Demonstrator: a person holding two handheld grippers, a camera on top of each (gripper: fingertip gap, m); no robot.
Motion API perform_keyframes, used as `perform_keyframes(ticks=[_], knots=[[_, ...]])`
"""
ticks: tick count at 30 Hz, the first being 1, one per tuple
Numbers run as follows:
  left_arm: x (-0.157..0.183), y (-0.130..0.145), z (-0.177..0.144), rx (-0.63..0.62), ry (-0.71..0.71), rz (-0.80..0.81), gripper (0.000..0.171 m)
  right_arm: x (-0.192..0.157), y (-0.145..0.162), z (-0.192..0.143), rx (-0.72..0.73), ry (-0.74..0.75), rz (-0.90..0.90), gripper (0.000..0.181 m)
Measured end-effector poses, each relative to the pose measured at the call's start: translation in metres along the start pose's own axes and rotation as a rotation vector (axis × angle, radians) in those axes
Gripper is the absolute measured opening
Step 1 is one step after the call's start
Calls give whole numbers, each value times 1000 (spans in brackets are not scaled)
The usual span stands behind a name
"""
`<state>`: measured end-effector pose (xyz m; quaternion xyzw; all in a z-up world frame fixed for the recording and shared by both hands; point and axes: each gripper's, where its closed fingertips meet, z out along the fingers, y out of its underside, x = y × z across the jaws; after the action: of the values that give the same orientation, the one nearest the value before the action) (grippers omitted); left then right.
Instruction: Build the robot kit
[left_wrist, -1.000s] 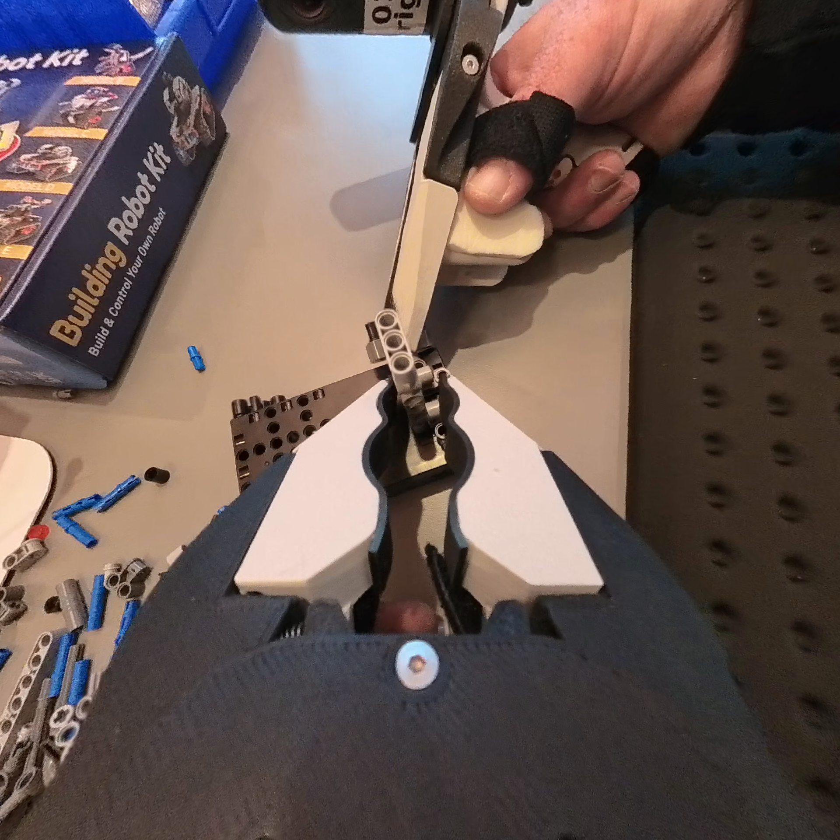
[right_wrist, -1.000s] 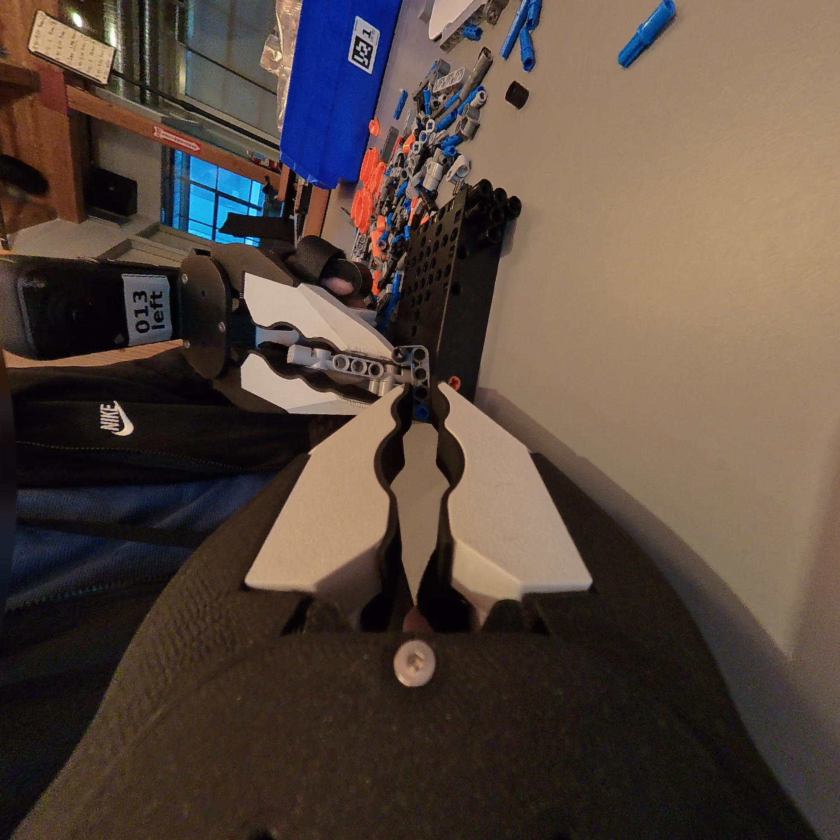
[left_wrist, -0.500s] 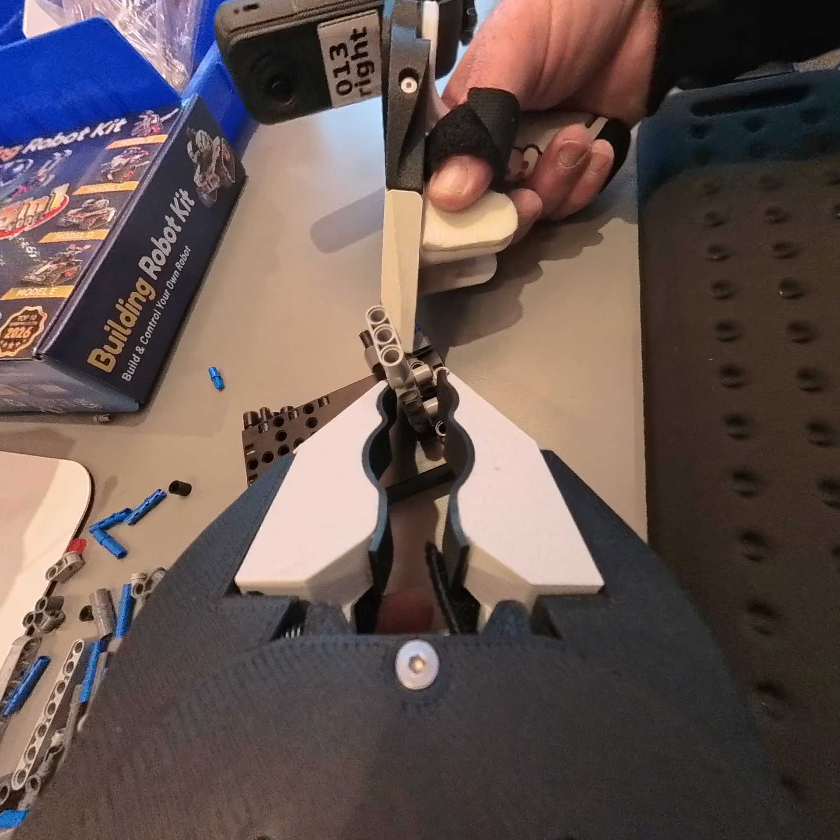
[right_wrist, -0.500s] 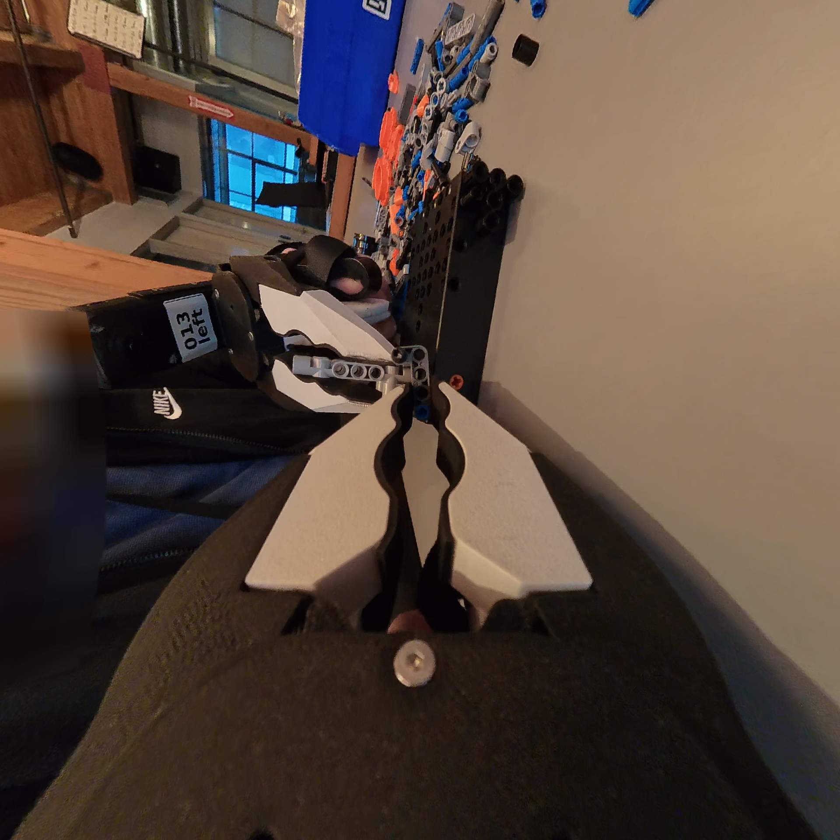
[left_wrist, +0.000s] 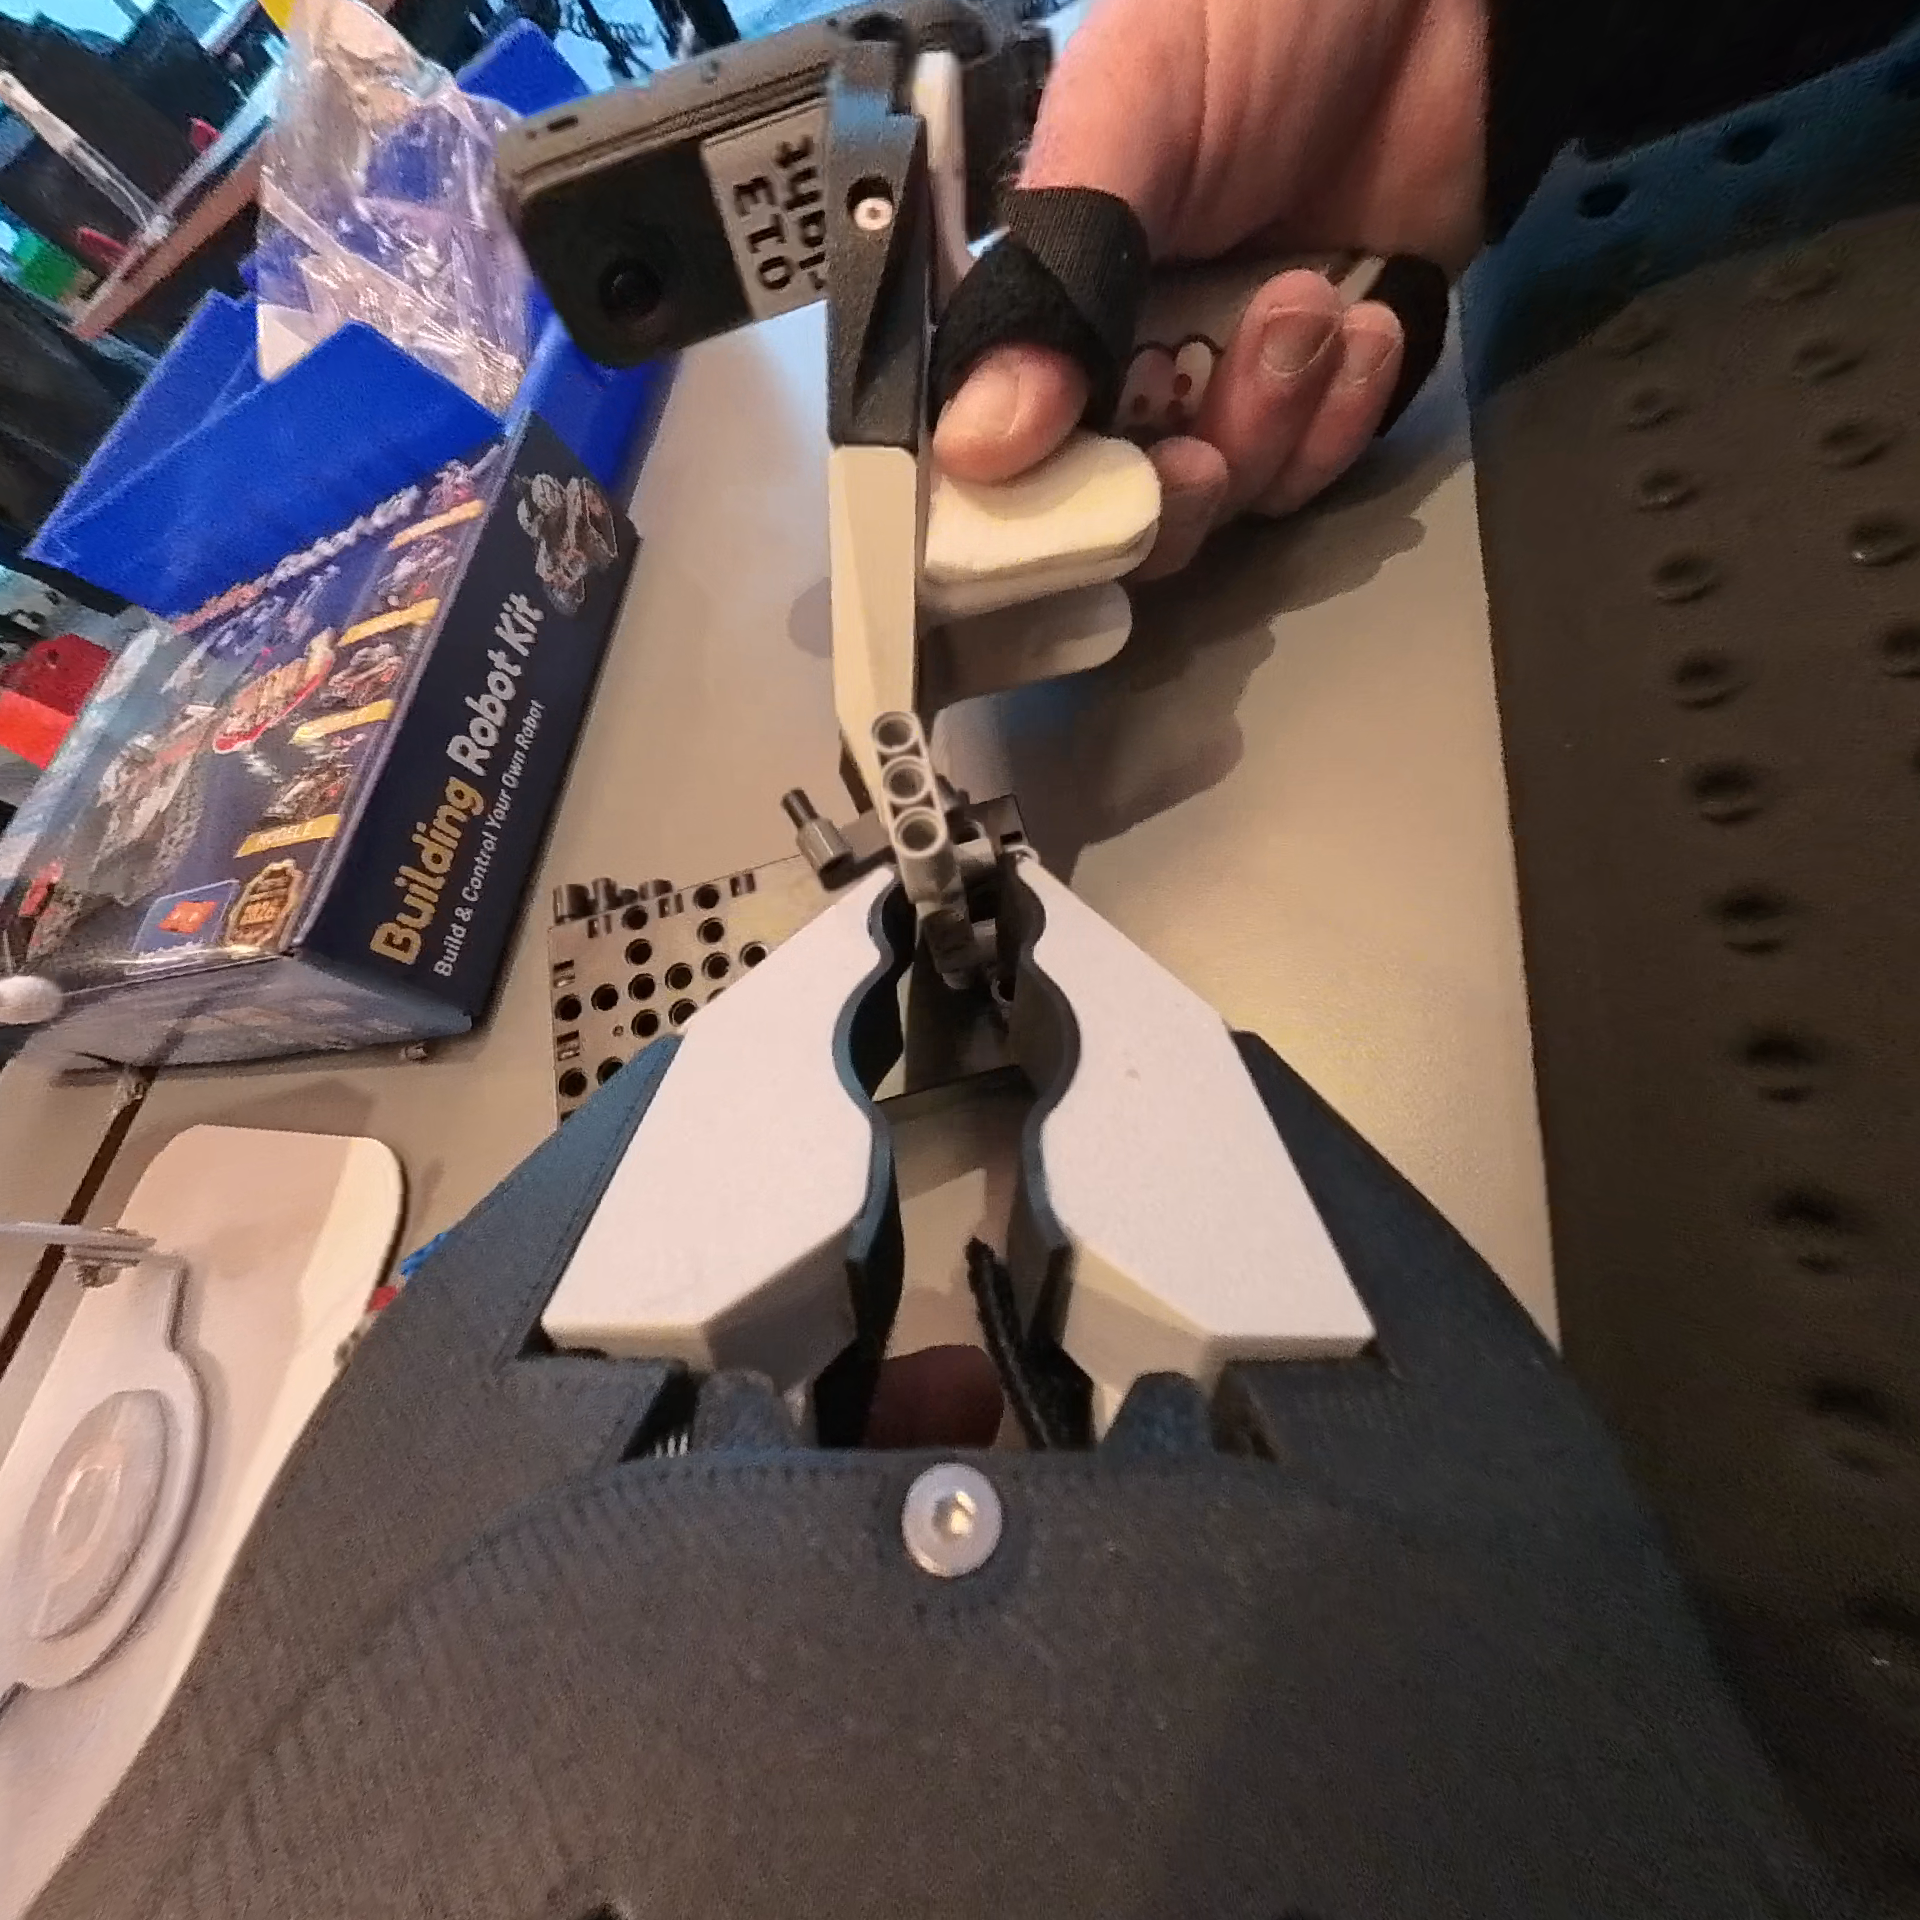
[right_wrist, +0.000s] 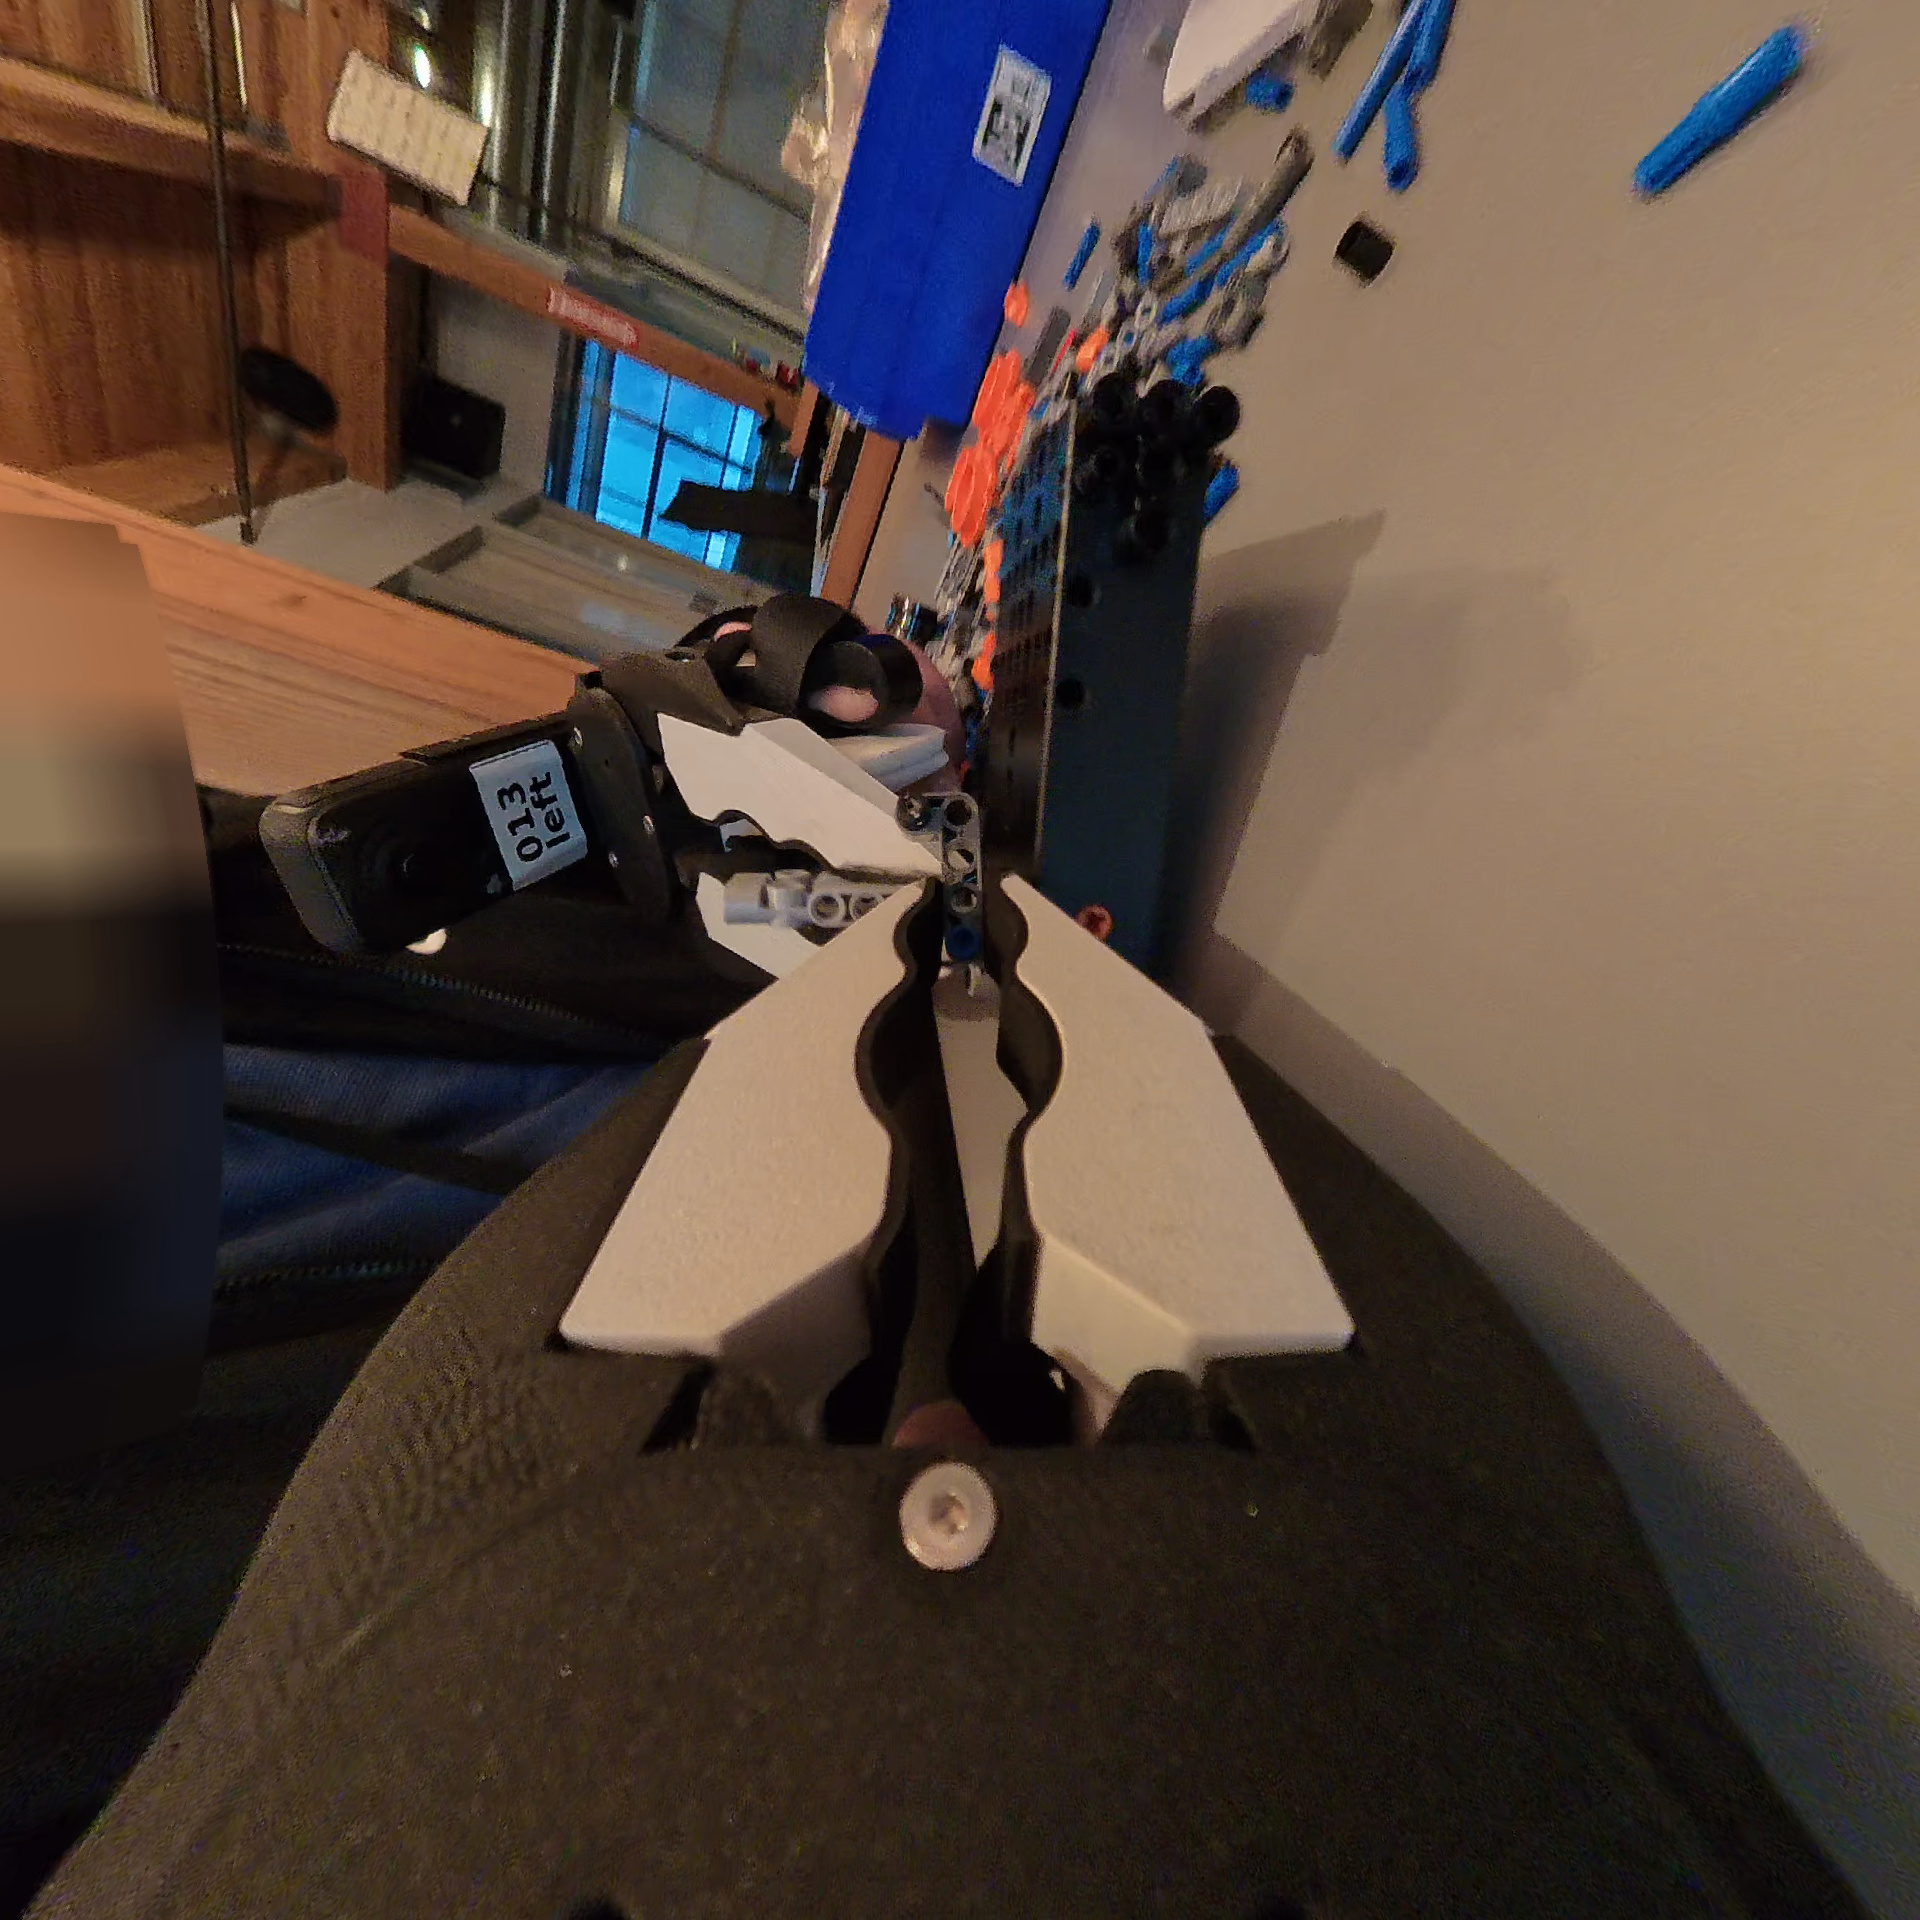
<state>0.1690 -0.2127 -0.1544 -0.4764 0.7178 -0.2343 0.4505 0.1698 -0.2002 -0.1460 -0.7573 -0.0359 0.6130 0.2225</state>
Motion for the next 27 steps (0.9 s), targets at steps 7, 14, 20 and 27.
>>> perform_keyframes(ticks=[7, 14, 20, 27], knots=[[-20, -9, -10, 58, -61, -15, 13, -13, -17, -17, 178, -39, -44, 6], [-25, -21, -16, 101, -88, 32, 12, -26, -21, -13, 234, -116, -34, 6], [-27, -26, -19, 102, -116, 60, 12, -31, -23, -15, 275, -167, -14, 6], [-29, -30, -22, 103, -138, 76, 13, -33, -24, -17, 282, -191, -9, 6]])
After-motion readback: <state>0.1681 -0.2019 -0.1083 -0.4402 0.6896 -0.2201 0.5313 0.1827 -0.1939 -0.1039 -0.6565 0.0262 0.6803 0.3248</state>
